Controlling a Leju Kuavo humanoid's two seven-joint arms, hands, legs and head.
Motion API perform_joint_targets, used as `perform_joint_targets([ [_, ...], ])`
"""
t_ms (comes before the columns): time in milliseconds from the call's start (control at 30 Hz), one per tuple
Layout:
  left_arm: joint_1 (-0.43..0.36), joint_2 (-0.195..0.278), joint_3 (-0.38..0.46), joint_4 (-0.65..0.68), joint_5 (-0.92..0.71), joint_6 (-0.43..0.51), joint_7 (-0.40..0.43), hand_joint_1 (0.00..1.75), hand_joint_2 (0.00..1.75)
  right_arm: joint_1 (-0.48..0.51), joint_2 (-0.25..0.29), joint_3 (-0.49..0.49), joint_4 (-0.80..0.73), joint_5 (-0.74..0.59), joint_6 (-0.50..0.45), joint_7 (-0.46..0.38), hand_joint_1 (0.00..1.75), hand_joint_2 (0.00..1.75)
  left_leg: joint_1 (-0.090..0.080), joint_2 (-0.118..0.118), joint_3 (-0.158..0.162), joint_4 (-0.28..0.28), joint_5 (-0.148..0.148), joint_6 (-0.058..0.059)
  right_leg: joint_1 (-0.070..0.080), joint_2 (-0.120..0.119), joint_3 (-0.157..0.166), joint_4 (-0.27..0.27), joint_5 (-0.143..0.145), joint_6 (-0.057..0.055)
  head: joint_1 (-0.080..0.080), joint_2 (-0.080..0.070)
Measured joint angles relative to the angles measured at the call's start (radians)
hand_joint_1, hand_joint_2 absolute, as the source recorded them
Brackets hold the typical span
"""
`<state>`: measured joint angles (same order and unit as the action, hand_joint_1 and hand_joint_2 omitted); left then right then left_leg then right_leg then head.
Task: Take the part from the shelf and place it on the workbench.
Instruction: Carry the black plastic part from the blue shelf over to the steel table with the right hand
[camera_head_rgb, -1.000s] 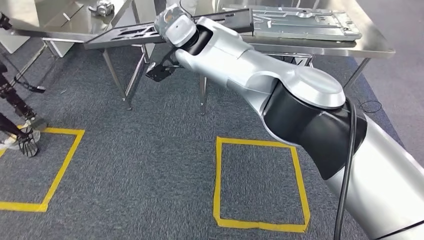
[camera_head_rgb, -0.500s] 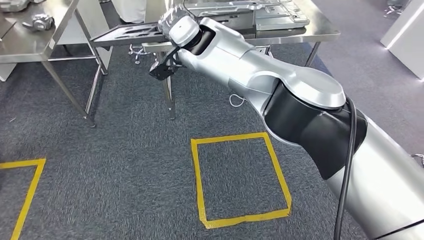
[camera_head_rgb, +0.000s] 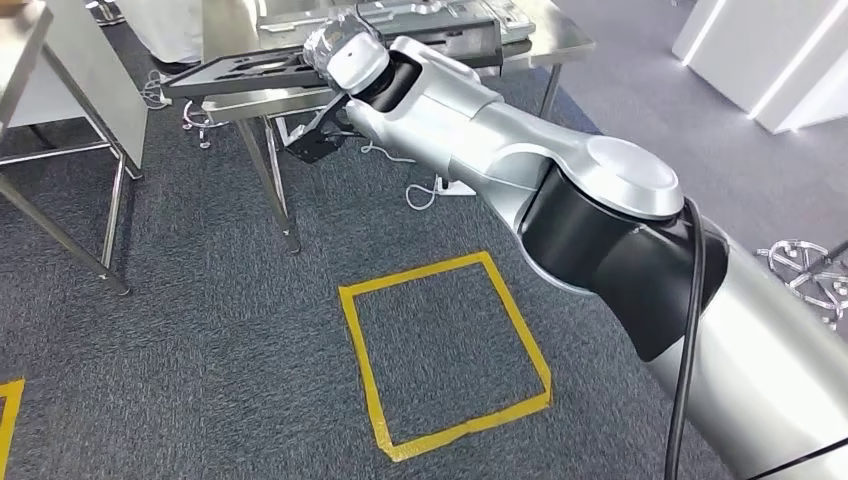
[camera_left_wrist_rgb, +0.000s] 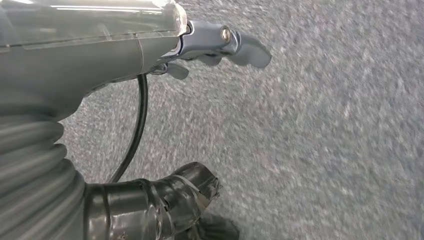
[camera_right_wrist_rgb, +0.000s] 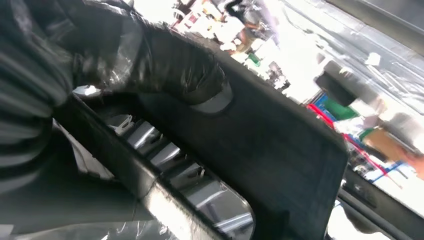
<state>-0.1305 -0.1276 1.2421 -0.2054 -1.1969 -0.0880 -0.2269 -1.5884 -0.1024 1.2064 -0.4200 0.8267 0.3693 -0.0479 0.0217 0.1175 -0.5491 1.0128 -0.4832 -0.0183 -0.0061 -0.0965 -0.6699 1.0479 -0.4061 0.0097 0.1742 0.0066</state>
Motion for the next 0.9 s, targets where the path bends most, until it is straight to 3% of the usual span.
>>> perform_joint_targets([
  [67, -0.002, -0.001, 0.000, 0.000, 0.000, 0.000, 0.000, 0.00, 1.75, 0.002, 0.003, -0.001, 0.000, 0.003, 0.000, 0.000, 1.75, 1.75, 0.001, 0.019, 0.009, 0.000, -0.011, -0.010, -0.003, 0.028, -0.001, -0.002, -0.002, -0.015, 0.000, 0.000],
  [133, -0.002, -0.001, 0.000, 0.000, 0.000, 0.000, -0.001, 0.00, 1.75, 0.002, 0.007, -0.005, 0.002, 0.010, -0.002, 0.002, 1.75, 1.75, 0.006, -0.021, -0.005, 0.043, -0.046, -0.016, -0.007, 0.052, 0.003, -0.006, -0.002, -0.031, 0.000, 0.000],
  [200, 0.000, 0.000, 0.000, 0.000, -0.001, 0.001, -0.001, 0.00, 1.75, 0.003, 0.016, -0.008, 0.003, 0.020, -0.004, 0.006, 1.75, 1.75, 0.007, -0.086, -0.063, 0.167, -0.107, -0.016, -0.007, 0.075, 0.006, -0.008, -0.004, -0.043, 0.000, 0.000],
  [233, 0.002, 0.000, 0.000, 0.000, -0.001, 0.001, -0.001, 0.00, 1.75, 0.006, 0.021, -0.008, 0.003, 0.024, -0.005, 0.006, 1.75, 1.75, 0.006, -0.101, -0.102, 0.237, -0.131, -0.015, -0.004, 0.088, 0.007, -0.007, -0.005, -0.046, 0.000, 0.000],
  [267, 0.003, 0.000, 0.000, 0.000, -0.001, 0.001, -0.001, 0.00, 1.75, 0.010, 0.025, -0.008, 0.003, 0.025, -0.005, 0.005, 1.75, 1.75, 0.004, -0.108, -0.133, 0.287, -0.140, -0.012, -0.001, 0.100, 0.008, -0.007, -0.006, -0.048, 0.000, 0.000],
  [300, 0.004, 0.000, 0.000, 0.000, -0.001, 0.001, -0.001, 0.00, 1.75, 0.014, 0.027, -0.008, 0.004, 0.026, -0.005, 0.005, 1.75, 1.75, 0.002, -0.110, -0.150, 0.300, -0.126, -0.008, 0.002, 0.112, 0.011, -0.006, -0.008, -0.050, 0.000, 0.000],
  [333, 0.003, 0.000, 0.000, 0.000, -0.001, 0.001, -0.001, 0.00, 1.75, 0.017, 0.029, -0.008, 0.004, 0.026, -0.005, 0.004, 1.75, 1.75, -0.001, -0.111, -0.149, 0.274, -0.093, -0.001, 0.006, 0.121, 0.015, -0.005, -0.010, -0.051, 0.000, 0.000],
  [400, 0.003, 0.002, 0.000, 0.000, -0.001, 0.001, -0.001, 0.00, 1.75, 0.018, 0.030, -0.009, 0.004, 0.026, -0.006, 0.005, 1.75, 1.75, -0.008, -0.113, -0.107, 0.146, -0.007, 0.017, 0.012, 0.131, 0.024, -0.004, -0.016, -0.052, 0.000, 0.000],
  [467, 0.002, 0.003, 0.000, 0.000, -0.001, 0.001, -0.001, 0.00, 1.75, 0.017, 0.030, -0.010, 0.006, 0.027, -0.007, 0.006, 1.75, 1.75, -0.015, -0.114, -0.066, 0.045, 0.032, 0.031, 0.017, 0.138, 0.025, -0.002, -0.019, -0.048, 0.000, 0.000],
  [600, 0.000, 0.003, 0.000, 0.000, -0.001, 0.002, 0.000, 0.00, 1.75, 0.019, 0.030, -0.012, 0.008, 0.034, -0.010, 0.006, 1.75, 1.75, -0.017, -0.119, -0.055, 0.011, 0.034, 0.022, 0.017, 0.136, 0.021, -0.003, -0.019, -0.045, 0.000, 0.000],
  [900, 0.002, 0.002, 0.000, 0.000, 0.001, 0.005, 0.008, 0.00, 1.75, 0.019, 0.038, -0.016, 0.016, 0.045, -0.013, 0.001, 1.75, 1.75, -0.019, -0.126, -0.056, 0.011, 0.035, 0.028, 0.015, 0.129, 0.026, -0.010, -0.017, -0.041, 0.000, 0.000],
])
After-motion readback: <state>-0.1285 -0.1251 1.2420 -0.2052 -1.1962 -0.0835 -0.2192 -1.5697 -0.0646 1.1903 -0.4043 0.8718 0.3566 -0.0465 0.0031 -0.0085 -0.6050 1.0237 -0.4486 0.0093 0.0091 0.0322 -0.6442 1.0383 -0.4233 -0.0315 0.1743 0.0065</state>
